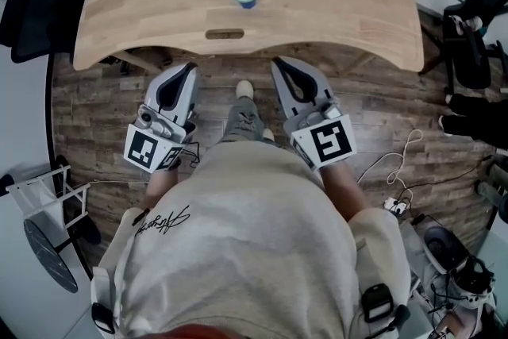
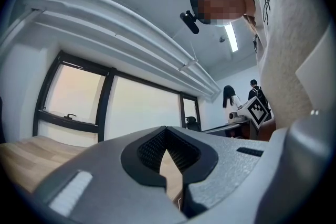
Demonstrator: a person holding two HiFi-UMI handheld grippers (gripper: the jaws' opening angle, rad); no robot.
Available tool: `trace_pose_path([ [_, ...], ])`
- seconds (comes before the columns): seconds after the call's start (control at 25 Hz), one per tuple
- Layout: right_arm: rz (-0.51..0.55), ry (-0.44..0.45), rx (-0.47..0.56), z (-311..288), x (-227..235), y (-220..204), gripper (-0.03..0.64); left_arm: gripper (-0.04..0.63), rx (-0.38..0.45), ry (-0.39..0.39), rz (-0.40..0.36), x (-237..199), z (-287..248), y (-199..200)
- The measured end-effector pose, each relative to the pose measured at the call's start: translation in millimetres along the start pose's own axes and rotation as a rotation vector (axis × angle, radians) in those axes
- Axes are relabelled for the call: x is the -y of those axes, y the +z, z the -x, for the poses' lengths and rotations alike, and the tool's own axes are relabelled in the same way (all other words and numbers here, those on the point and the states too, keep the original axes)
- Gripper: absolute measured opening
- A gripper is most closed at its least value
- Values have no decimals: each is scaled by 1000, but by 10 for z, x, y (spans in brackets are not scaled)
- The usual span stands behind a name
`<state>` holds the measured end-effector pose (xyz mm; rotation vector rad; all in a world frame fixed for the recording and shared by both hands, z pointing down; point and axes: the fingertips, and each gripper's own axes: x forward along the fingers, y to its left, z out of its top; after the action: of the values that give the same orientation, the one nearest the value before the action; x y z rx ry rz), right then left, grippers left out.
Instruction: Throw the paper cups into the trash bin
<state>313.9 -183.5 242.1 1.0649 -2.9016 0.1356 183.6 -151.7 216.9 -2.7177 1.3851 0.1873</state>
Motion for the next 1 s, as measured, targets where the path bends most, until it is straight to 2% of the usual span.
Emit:
trace_pose_path([
  [0.48, 5, -24, 11, -751, 502, 124, 9, 3, -5, -51, 5, -683, -650, -101],
  [1.0, -4, -59, 6, -1352, 850, 226, 9, 3, -13, -67, 20, -1344, -1029, -181],
])
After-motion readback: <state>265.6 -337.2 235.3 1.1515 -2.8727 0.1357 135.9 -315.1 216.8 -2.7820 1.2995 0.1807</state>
